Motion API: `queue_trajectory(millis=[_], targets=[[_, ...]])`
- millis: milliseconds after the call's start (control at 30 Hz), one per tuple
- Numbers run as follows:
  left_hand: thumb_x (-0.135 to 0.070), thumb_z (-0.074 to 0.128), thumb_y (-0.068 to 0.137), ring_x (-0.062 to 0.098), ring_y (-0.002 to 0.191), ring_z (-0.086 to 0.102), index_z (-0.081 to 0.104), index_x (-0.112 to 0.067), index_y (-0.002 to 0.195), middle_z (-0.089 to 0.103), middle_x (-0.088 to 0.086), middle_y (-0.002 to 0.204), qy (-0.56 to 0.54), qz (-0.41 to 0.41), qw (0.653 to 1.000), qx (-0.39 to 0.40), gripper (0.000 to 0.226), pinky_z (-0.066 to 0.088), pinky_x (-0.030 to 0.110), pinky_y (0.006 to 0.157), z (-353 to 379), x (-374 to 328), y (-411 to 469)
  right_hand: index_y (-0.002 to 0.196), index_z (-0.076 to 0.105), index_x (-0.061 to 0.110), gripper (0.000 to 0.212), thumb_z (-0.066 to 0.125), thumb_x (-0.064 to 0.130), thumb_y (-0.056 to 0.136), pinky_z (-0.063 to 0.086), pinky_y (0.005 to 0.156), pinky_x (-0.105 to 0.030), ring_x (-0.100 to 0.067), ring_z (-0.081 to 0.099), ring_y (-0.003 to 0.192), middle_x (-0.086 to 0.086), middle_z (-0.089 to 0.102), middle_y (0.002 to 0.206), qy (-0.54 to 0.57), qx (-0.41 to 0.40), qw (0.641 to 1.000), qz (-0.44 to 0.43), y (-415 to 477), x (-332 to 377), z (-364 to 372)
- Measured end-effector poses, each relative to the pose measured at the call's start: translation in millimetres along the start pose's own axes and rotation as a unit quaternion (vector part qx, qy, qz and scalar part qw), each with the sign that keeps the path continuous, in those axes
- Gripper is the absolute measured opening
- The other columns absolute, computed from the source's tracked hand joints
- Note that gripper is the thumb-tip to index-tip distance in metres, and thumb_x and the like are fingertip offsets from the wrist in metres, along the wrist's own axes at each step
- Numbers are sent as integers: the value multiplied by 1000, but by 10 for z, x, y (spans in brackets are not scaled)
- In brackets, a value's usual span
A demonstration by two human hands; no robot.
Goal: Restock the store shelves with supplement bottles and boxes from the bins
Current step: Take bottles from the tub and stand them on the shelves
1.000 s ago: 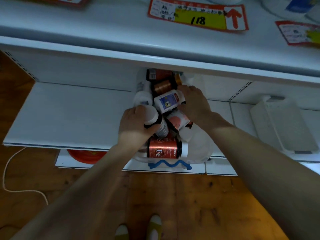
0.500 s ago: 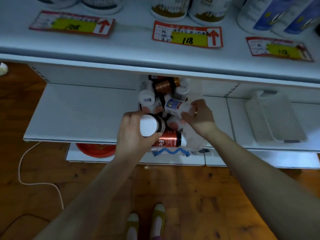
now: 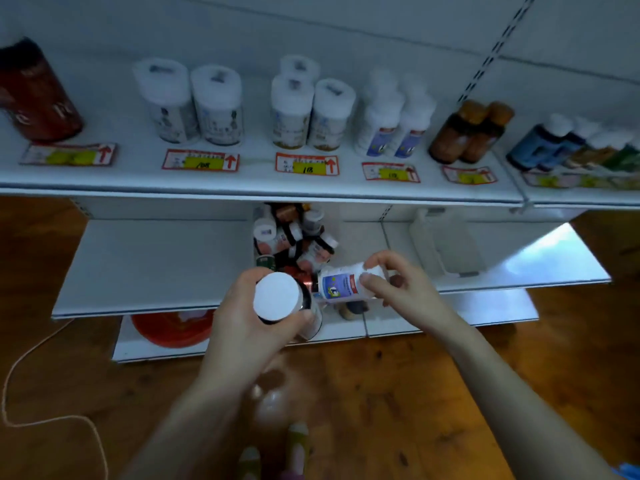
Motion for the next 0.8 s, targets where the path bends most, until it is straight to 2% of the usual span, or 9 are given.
queue_trajectory(millis=[133,167,233,300,367,433,567,700,800], targets=[[-21,84,64,6,83,52,49,-28,102,51,-24,91,-32,29,999,-3,51,42,15,66,-148,-445,-17,88,51,29,11,52,18,92,46,64,-32,-15,51,68,-2,53,82,-26,-31,999,-21,-179,395,-387],[-22,85,63,4,83,53,50,-27,102,51,-23,91,-42,40,998,-4,53,42,11,64,-177,-531,-12,94,51,24,8,52,16,92,47,64,-30,-13,53,68,-2,53,83,-13,-38,999,-17,-200,474,-482],[-19,85,64,-7,80,54,52,-28,98,54,-21,90,-67,56,996,-6,48,42,4,58,-221,-686,-5,105,52,16,18,57,12,88,49,68,-29,-12,54,70,0,54,82,17,-75,997,-15,-223,627,-681],[-14,83,65,-14,75,54,54,-33,89,57,-19,88,-83,72,994,-13,41,43,2,59,-243,-822,27,101,56,17,20,63,10,84,52,74,-33,-16,57,73,-3,59,82,35,-109,993,-28,-226,774,-878],[-22,86,60,-14,72,54,54,-35,85,59,-18,87,-94,85,992,-19,42,44,3,61,-239,-952,85,91,58,23,17,66,11,82,53,75,-34,-18,60,76,-12,63,86,43,-120,991,-48,-213,902,-1041],[-31,82,54,-12,73,55,55,-34,87,59,-17,88,-97,98,990,-20,43,44,5,62,-219,-1101,156,91,59,19,14,66,11,82,53,71,-29,-18,59,77,-14,62,89,64,-128,987,-70,-165,999,-1191],[-17,85,62,-15,71,54,59,-27,93,60,-16,89,-93,134,986,-40,41,43,3,60,-143,-1378,347,106,60,0,26,64,14,85,49,62,-23,-18,56,72,-13,59,87,85,-149,979,-106,75,1145,-1475],[-36,75,54,-12,74,57,57,-35,88,62,-16,90,-96,143,982,-75,38,44,3,61,-1,-1630,592,106,60,5,27,65,22,84,42,46,-12,0,52,48,-9,61,78,73,-163,974,-139,485,1282,-1769],[-23,84,64,-12,73,57,58,-32,89,62,-13,92,-90,155,980,-91,38,44,3,61,108,-1808,748,101,59,9,27,66,28,83,50,53,-19,-8,59,57,-8,63,78,57,-169,971,-158,853,1398,-1931]])
Point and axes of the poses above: each hand's wrist, its own y-axis towards the middle knuckle, its own z-axis out of the palm, x = y × z, the point moved 3 cm from there along y, towards the middle knuckle
